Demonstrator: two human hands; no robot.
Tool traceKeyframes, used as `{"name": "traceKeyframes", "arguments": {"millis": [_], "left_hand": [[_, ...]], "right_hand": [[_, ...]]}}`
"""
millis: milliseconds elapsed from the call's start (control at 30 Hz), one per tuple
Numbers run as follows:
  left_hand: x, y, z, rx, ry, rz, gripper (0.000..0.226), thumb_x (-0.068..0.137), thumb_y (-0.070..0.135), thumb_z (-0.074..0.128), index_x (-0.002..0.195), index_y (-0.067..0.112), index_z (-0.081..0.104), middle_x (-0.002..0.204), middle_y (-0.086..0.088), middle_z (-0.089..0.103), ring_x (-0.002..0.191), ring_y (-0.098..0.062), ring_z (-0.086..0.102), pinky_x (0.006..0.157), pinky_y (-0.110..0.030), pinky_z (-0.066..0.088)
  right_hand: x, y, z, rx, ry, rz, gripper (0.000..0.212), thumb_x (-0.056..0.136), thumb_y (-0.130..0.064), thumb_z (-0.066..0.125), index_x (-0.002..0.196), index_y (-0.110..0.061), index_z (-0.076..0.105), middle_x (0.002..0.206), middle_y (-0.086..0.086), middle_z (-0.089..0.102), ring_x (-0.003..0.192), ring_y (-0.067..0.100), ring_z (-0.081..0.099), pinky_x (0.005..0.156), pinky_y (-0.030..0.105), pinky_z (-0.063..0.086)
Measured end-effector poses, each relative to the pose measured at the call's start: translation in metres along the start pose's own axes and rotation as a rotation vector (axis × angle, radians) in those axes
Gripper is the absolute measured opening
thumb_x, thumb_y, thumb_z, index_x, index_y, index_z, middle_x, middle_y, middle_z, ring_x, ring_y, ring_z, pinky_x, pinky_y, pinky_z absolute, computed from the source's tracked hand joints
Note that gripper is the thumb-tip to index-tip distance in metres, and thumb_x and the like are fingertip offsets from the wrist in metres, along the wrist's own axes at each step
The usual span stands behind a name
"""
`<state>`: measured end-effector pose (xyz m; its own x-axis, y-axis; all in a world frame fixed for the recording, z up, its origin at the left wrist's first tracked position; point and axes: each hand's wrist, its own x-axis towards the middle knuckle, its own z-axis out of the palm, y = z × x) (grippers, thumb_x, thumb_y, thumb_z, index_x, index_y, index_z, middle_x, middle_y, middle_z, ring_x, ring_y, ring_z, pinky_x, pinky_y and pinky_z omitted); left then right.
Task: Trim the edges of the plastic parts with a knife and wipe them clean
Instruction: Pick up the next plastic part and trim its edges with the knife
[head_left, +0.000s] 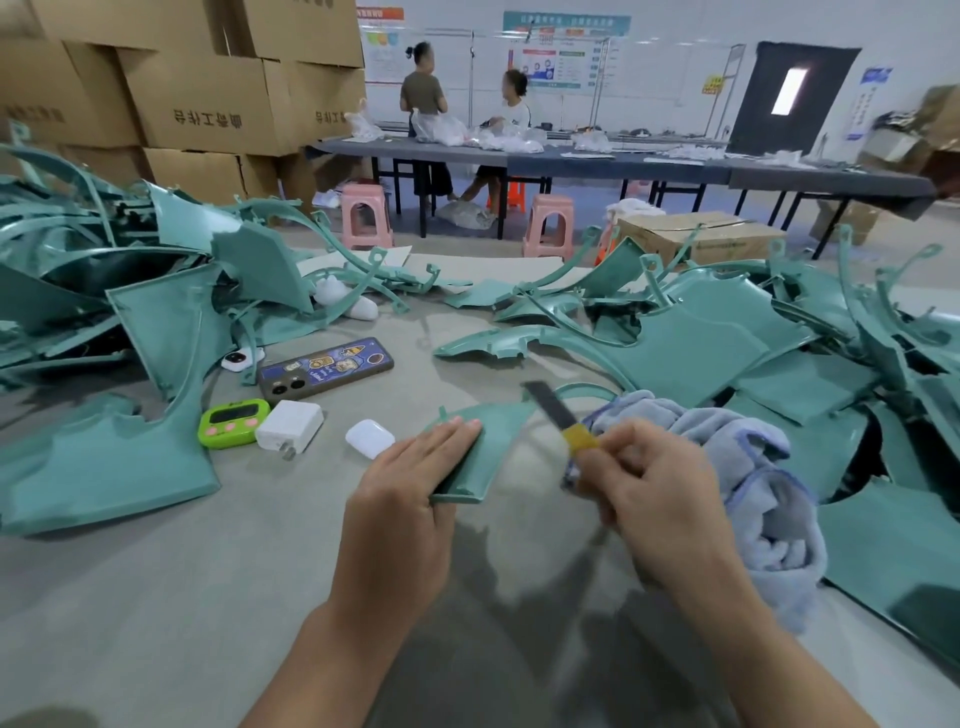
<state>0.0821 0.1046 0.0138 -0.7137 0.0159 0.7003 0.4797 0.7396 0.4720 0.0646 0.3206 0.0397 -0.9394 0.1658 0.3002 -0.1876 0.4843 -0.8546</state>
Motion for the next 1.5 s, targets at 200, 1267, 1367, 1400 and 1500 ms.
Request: {"name": "traceKeyframes", "arguments": {"millis": [200, 1267, 1367, 1400, 1500], "left_hand": [[0.001, 0.001, 0.003, 0.006, 0.006, -0.035, 0.063, 0.074, -0.017, 0.066, 0.129, 0.014, 0.07, 0.13, 0.011, 0.062, 0.121, -0.011, 0.059, 0.108, -0.015, 0.036], [0.006, -0.008, -0.004, -0.101, -0.044, -0.318, 0.058, 0.093, 0.016, 0.069, 0.104, 0.072, 0.06, 0.076, 0.033, 0.064, 0.069, 0.016, 0.057, 0.062, 0.001, 0.037], [0.006, -0.006, -0.006, -0.142, -0.031, -0.31, 0.058, 0.094, 0.017, 0.068, 0.101, 0.074, 0.061, 0.067, 0.035, 0.061, 0.061, 0.013, 0.055, 0.057, 0.0, 0.037], [0.005, -0.007, -0.008, -0.141, -0.017, -0.306, 0.058, 0.093, 0.018, 0.068, 0.103, 0.074, 0.06, 0.068, 0.035, 0.061, 0.06, 0.013, 0.055, 0.057, 0.001, 0.037], [0.005, -0.01, -0.012, -0.122, 0.01, -0.316, 0.056, 0.092, 0.016, 0.07, 0.111, 0.067, 0.061, 0.061, 0.031, 0.058, 0.054, 0.007, 0.051, 0.052, -0.001, 0.035]], "right_hand": [[0.014, -0.002, -0.002, 0.258, 0.02, -0.004, 0.02, 0.087, -0.013, 0.074, 0.069, -0.017, 0.065, 0.054, 0.001, 0.066, 0.044, 0.008, 0.051, 0.048, 0.023, 0.042], [0.024, 0.023, 0.017, 0.256, 0.214, 0.126, 0.02, 0.087, -0.021, 0.068, 0.07, -0.012, 0.062, 0.058, 0.003, 0.066, 0.054, 0.016, 0.057, 0.054, 0.03, 0.047], [0.012, 0.016, 0.032, 0.167, 0.002, 0.019, 0.02, 0.086, -0.036, 0.065, 0.074, -0.02, 0.061, 0.056, 0.0, 0.067, 0.048, 0.011, 0.057, 0.049, 0.024, 0.044], [0.016, 0.018, 0.032, 0.116, 0.04, 0.075, 0.023, 0.086, -0.036, 0.065, 0.073, -0.018, 0.061, 0.057, 0.001, 0.067, 0.052, 0.013, 0.06, 0.051, 0.026, 0.044], [0.031, 0.032, 0.017, 0.0, 0.287, 0.313, 0.029, 0.09, -0.024, 0.07, 0.067, -0.009, 0.061, 0.059, -0.001, 0.062, 0.061, 0.02, 0.056, 0.054, 0.028, 0.041]]}}
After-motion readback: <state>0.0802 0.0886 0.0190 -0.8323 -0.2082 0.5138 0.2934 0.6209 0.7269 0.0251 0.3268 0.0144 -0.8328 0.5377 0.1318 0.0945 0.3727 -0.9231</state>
